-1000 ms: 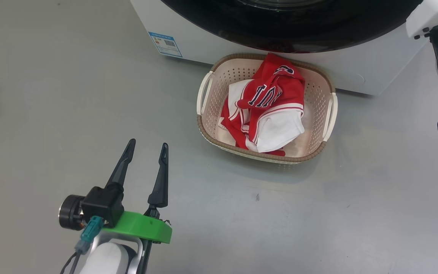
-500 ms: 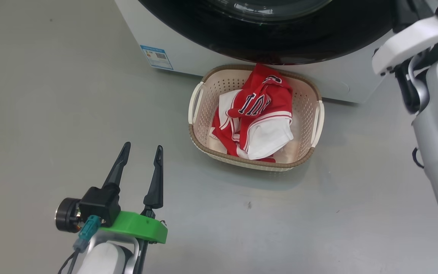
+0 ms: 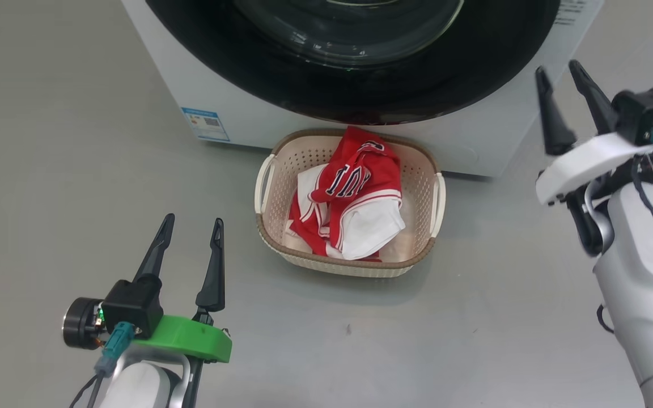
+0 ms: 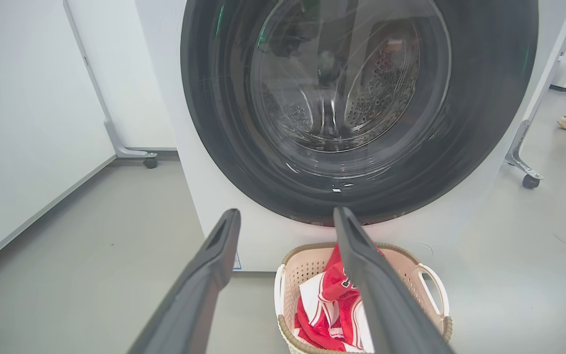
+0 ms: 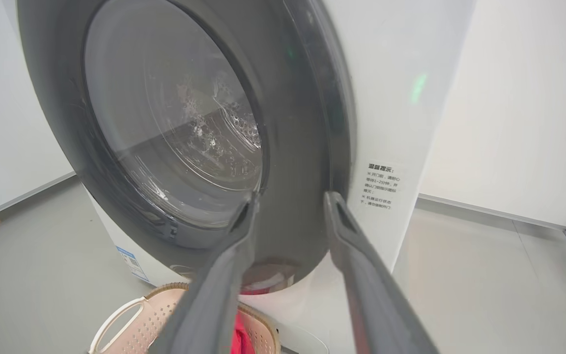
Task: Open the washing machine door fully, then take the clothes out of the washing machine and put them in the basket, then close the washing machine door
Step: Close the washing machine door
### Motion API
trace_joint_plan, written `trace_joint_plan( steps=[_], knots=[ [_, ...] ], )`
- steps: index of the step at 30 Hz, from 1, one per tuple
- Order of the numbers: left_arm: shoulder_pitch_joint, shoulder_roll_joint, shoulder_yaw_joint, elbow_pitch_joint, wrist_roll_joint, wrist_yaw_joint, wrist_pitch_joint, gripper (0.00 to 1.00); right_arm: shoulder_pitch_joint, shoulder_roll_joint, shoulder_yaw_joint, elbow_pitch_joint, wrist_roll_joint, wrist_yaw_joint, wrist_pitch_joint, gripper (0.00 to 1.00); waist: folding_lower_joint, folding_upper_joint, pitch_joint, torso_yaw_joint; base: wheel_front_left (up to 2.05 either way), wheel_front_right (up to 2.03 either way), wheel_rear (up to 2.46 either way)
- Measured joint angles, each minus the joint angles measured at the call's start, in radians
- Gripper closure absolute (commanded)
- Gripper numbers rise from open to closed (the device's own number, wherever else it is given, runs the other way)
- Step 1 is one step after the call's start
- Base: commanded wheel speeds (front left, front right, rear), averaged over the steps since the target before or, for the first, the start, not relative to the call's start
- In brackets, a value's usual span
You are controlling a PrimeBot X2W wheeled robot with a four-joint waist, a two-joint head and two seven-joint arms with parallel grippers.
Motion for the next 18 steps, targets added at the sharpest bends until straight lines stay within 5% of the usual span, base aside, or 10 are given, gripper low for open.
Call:
trace_joint_plan(
  steps=[18],
  knots=[
    [0.058,0.031,0.0,0.014,0.002,0.0,0.019,0.0,0.277,0.048,-0.024,-0.073,0.009,-0.053,-0.009,0.0,0.0,0.0,-0.116,-0.098,0.0,0.0,0.0]
  ],
)
